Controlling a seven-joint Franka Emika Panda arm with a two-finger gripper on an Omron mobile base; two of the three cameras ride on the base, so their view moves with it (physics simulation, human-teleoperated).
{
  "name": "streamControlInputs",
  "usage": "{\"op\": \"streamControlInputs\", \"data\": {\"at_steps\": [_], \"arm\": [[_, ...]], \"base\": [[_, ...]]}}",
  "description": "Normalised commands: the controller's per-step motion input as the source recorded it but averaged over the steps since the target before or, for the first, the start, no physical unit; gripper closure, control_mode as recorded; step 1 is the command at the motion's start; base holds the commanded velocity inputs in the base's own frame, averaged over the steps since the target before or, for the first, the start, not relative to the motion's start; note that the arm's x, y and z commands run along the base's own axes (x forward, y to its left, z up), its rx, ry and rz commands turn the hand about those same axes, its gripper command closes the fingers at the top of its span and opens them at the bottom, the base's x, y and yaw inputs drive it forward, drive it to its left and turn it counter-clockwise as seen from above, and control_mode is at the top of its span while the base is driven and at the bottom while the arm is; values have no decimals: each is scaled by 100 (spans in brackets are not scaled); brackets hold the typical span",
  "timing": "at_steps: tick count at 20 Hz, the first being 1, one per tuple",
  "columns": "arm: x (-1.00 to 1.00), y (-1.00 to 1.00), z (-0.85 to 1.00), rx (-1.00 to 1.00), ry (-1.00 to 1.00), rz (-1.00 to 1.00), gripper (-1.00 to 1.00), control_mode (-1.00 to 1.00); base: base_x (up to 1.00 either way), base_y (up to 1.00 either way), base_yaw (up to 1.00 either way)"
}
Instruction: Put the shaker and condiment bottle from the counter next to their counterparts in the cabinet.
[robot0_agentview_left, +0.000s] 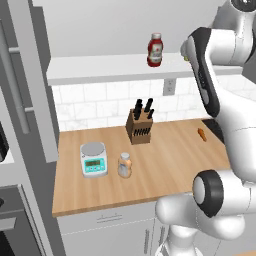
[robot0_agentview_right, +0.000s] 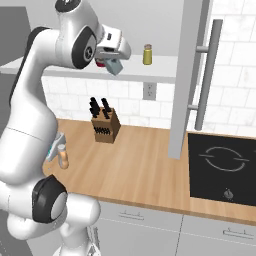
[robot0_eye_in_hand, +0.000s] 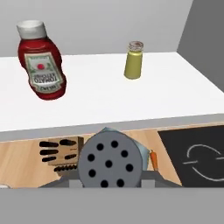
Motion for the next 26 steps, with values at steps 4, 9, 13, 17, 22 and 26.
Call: {"op": "streamControlInputs", "data": {"at_steps": [4,9,13,17,22,26], "arm": [[0,-3,0,-5,-20,0,100,-100],[9,-13,0,0,-1,0,100,-100],[26,-25,0,0,0,0,100,-100],[42,-26,0,0,0,0,100,-100],[38,-20,0,0,0,0,100,-100],[24,-5,0,0,0,0,100,-100]], "base": [[0,0,0],[0,0,0],[0,0,0],[0,0,0],[0,0,0],[0,0,0]]}}
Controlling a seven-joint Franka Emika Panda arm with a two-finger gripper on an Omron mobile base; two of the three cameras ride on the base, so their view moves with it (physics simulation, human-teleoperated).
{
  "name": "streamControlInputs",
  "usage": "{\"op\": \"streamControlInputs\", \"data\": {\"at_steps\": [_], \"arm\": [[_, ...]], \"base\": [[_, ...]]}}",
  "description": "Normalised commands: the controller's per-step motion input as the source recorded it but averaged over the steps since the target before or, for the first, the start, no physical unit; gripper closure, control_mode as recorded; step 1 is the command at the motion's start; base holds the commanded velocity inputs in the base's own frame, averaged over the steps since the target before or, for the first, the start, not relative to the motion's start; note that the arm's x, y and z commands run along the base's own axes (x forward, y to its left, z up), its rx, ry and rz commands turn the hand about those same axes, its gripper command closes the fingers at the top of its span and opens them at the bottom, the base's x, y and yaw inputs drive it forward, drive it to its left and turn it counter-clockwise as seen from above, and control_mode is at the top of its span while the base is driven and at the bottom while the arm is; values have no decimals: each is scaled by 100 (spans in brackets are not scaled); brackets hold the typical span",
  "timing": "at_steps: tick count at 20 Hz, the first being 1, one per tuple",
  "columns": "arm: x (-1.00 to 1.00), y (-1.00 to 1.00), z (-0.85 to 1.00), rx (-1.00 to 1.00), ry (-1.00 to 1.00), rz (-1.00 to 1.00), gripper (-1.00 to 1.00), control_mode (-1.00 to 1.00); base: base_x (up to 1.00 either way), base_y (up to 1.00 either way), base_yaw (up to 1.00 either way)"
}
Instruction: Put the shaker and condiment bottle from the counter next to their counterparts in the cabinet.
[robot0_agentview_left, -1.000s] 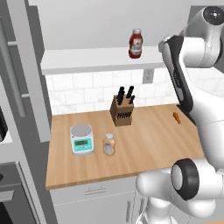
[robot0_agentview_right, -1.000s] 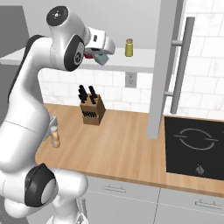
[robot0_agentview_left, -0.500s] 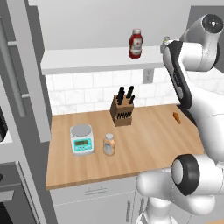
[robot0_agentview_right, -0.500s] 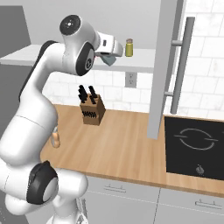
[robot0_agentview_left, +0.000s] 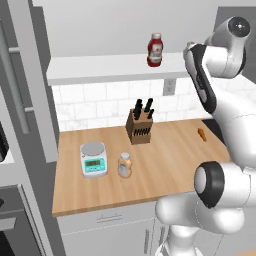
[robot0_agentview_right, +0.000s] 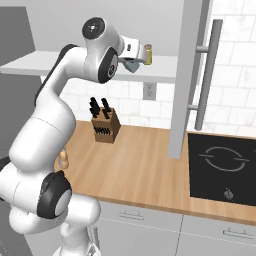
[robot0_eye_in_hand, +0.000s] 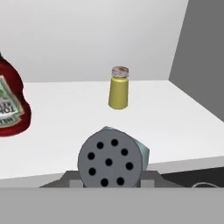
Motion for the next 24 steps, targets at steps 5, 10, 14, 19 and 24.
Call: {"op": "streamControlInputs", "data": {"at_steps": [5,10,14,19,24], "arm": [[21,0,0,0,0,0,100,-100],[21,-3,0,0,0,0,100,-100],[26,-6,0,0,0,0,100,-100],[23,-4,0,0,0,0,100,-100],[8,-1,0,0,0,0,100,-100]], "base": [[0,0,0],[0,0,0],[0,0,0],[0,0,0],[0,0,0]]}}
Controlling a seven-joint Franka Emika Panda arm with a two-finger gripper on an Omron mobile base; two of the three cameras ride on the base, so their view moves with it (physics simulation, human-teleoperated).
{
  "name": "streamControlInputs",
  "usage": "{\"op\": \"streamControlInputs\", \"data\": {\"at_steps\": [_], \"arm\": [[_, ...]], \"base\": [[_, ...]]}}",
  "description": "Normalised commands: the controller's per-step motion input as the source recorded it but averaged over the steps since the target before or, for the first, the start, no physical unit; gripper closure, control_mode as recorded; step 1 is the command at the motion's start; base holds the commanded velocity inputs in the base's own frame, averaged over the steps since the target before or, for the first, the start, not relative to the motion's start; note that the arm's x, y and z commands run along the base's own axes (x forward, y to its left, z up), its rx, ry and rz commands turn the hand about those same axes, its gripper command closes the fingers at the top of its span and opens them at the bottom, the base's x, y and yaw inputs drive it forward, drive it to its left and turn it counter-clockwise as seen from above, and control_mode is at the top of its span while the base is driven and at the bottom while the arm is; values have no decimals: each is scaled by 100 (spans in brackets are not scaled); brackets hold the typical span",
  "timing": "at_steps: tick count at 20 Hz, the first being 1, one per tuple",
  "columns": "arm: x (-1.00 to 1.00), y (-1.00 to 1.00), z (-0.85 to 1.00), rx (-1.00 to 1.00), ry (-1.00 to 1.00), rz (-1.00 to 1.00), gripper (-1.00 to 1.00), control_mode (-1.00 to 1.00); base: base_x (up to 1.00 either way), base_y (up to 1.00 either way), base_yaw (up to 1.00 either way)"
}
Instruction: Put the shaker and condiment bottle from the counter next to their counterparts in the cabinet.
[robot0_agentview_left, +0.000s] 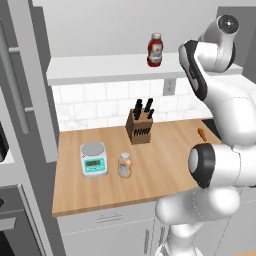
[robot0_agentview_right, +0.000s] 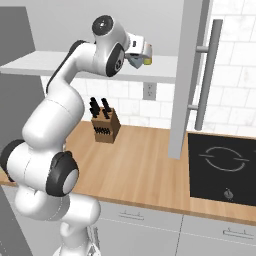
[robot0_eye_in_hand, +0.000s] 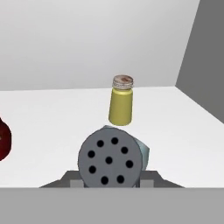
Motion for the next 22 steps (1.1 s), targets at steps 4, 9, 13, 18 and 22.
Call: {"op": "streamControlInputs", "data": {"at_steps": [4,9,13,18,22], "arm": [[11,0,0,0,0,0,100,-100],[41,0,-1,0,0,0,100,-100],[39,0,-3,0,0,0,100,-100],[20,-7,0,0,0,0,100,-100],[15,-9,-1,0,0,0,100,-100]], "base": [[0,0,0],[0,0,0],[0,0,0],[0,0,0],[0,0,0]]}}
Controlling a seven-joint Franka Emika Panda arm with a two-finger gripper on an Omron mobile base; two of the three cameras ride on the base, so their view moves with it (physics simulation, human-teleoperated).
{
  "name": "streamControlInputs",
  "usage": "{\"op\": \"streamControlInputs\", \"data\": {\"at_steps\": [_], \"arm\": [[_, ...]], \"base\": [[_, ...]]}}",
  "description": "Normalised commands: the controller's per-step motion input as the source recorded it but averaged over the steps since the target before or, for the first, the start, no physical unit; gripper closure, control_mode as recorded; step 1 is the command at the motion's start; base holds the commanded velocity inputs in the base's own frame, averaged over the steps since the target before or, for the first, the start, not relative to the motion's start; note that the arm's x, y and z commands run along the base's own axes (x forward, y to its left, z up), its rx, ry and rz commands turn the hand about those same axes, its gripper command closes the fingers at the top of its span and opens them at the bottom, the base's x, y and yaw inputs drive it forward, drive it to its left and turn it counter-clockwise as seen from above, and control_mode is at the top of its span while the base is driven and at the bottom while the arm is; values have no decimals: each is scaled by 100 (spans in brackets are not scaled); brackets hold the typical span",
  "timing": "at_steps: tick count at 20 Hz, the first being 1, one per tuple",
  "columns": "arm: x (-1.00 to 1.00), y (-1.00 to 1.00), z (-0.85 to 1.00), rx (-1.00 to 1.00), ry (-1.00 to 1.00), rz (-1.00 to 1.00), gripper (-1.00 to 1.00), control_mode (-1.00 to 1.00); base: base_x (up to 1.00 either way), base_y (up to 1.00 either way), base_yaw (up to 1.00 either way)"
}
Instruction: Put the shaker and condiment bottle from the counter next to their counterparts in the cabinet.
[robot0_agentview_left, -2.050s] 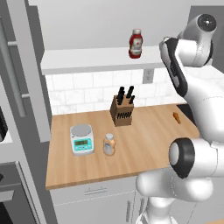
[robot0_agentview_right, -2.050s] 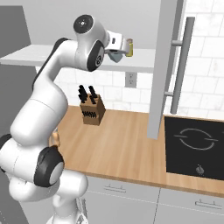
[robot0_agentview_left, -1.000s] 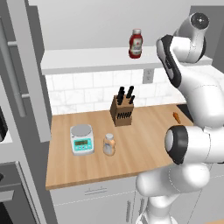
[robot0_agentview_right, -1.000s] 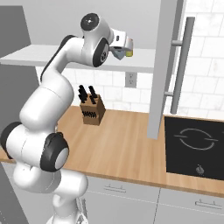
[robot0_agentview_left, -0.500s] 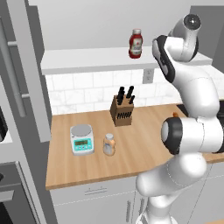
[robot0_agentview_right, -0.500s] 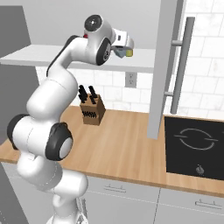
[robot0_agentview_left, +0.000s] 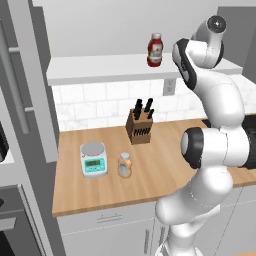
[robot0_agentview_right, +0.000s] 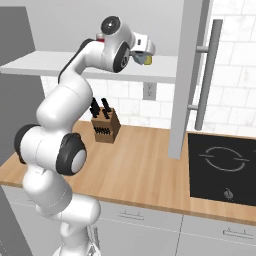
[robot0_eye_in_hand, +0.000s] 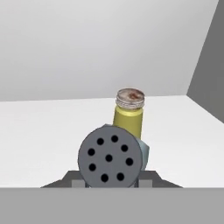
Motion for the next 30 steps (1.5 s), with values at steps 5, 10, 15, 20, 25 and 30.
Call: {"op": "streamControlInputs", "data": {"at_steps": [5,10,15,20,25,30], "arm": [[0,0,-19,0,0,0,100,-100],[0,7,-33,-5,0,0,100,-100],[0,16,-34,-7,0,0,100,-100],[2,19,-30,-8,0,0,-100,-100],[2,4,-14,-2,0,0,-100,-100],[0,-1,-1,0,0,0,-100,-100]], "base": [[0,0,0],[0,0,0],[0,0,0],[0,0,0],[0,0,0],[0,0,0]]}}
